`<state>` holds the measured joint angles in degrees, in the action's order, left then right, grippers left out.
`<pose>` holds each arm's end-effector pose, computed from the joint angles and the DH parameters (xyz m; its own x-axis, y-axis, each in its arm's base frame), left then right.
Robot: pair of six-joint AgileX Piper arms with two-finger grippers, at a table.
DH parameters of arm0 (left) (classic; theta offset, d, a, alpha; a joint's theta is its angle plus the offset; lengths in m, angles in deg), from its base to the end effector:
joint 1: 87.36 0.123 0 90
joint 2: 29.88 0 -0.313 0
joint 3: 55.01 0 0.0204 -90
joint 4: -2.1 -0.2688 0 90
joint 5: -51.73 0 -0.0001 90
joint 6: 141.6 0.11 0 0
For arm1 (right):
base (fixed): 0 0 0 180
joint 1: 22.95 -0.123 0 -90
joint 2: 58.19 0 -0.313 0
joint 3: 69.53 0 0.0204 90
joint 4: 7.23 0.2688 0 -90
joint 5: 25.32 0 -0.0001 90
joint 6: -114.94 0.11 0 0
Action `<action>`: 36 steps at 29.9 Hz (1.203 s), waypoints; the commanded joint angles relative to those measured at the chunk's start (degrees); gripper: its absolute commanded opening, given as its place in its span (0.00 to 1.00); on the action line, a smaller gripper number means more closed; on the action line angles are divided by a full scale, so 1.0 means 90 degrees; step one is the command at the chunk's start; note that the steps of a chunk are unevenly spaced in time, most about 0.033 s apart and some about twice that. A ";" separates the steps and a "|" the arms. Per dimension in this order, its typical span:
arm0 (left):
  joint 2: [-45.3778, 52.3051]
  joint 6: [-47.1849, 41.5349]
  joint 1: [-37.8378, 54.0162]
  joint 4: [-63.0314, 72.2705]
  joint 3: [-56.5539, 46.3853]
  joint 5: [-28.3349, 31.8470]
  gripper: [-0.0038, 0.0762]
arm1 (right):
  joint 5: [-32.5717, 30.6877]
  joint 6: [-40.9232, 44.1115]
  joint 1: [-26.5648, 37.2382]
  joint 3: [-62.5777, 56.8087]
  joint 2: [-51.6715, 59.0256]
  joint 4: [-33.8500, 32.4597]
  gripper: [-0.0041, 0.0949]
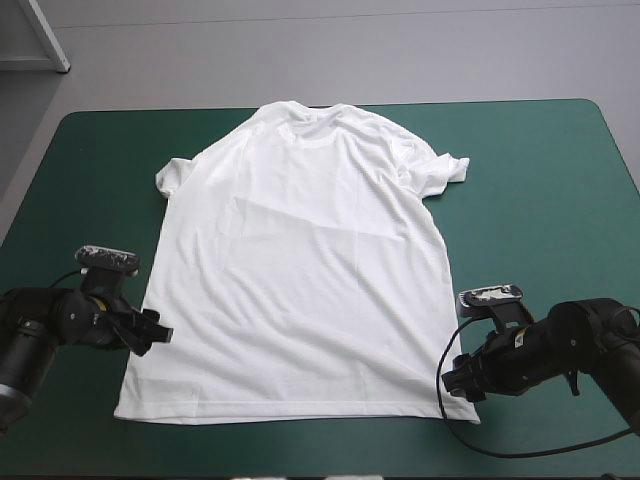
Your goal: Fold the cloth
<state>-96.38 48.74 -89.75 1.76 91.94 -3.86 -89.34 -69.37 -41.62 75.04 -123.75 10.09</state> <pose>0.1897 -0.0074 0.2857 -0.8840 0.2198 -0.4125 0.2047 0.9755 0.0812 0.1492 0.0815 0.2749 -0.9317 -0.2533 -0.2604 -0.3228 0.9061 0.2734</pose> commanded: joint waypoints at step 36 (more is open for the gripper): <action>-0.5204 -0.0795 0.0015 0.0116 0.3474 0.3073 0.57 | 0.0394 0.0990 0.0001 0.0163 0.1330 -0.0299 0.67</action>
<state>-144.58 42.03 -89.69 2.50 121.74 21.59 -90.54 -60.36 -41.62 75.04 -112.01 8.24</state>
